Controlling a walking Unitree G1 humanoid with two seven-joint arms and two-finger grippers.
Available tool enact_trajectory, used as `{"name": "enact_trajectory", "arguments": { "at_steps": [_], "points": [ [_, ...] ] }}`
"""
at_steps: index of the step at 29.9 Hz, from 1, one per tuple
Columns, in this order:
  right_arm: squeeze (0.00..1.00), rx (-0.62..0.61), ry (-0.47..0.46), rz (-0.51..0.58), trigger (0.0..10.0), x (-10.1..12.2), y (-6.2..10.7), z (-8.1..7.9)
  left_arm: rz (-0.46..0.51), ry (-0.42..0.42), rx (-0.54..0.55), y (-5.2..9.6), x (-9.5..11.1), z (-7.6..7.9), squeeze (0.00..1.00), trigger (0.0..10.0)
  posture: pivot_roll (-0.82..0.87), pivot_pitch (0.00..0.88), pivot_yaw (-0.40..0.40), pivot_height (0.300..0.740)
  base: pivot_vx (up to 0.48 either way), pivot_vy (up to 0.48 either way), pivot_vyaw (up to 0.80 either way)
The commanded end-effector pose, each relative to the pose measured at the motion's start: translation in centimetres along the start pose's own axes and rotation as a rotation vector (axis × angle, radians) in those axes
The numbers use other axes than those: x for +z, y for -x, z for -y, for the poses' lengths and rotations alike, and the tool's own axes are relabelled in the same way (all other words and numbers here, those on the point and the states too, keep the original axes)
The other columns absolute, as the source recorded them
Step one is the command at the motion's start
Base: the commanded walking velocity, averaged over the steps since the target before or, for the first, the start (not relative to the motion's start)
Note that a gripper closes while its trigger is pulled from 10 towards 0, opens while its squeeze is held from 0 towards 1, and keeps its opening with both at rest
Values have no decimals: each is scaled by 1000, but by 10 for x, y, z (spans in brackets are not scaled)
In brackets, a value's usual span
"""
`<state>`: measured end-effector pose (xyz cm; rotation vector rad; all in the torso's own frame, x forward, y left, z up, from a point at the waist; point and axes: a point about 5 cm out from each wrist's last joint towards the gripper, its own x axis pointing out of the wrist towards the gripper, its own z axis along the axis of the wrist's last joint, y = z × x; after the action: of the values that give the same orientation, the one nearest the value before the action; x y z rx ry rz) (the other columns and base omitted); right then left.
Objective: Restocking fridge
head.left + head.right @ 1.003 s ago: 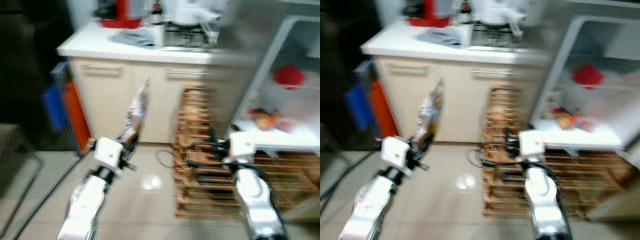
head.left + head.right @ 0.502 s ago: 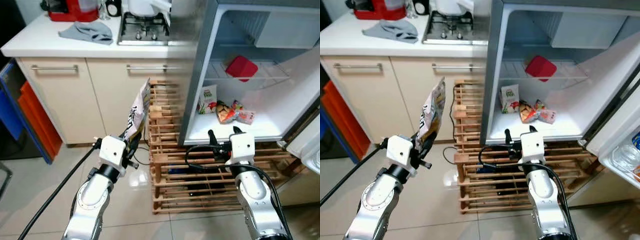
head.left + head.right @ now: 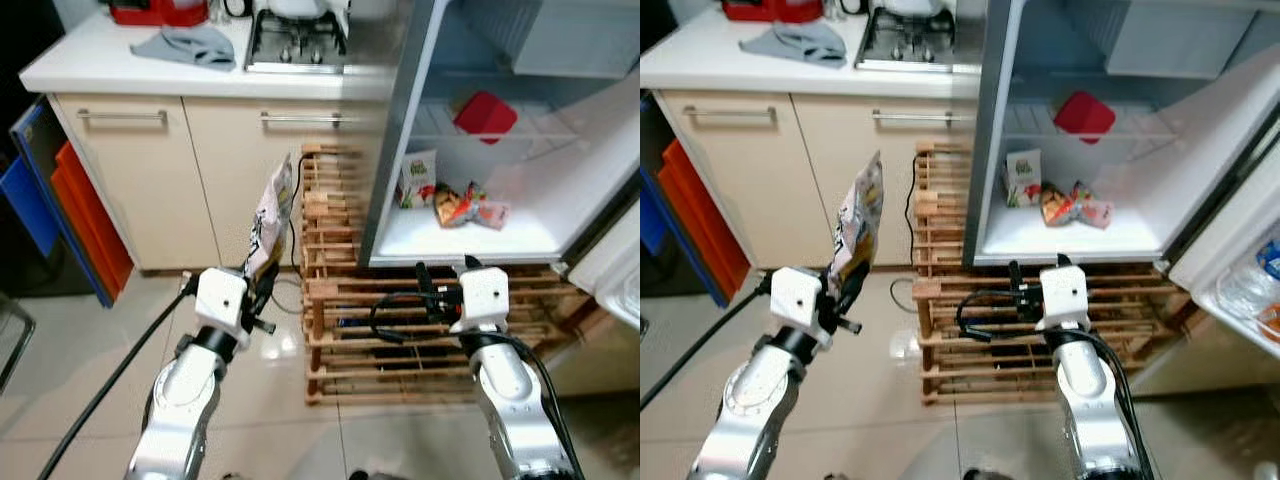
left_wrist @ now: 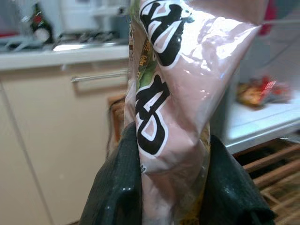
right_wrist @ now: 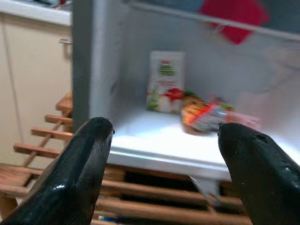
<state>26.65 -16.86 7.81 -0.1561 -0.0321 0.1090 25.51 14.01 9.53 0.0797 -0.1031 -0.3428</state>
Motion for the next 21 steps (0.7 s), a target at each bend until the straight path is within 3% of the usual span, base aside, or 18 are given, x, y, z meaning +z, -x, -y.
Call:
{"name": "enact_trajectory", "arguments": {
  "at_steps": [1, 21],
  "points": [
    [0, -10, -2, -16, 10000, -4, 3, 3, 35, -20, -26, -4, 6, 0, 0, 10000, -95, 0, -5, 740, 0, -465, 0],
    [0, -10, 1, -15, 10000, -4, 2, 4, 61, 12, -92, -7, 12, 9, 0, 10000, -102, 0, 0, 740, 0, -449, 0]
  ]
}}
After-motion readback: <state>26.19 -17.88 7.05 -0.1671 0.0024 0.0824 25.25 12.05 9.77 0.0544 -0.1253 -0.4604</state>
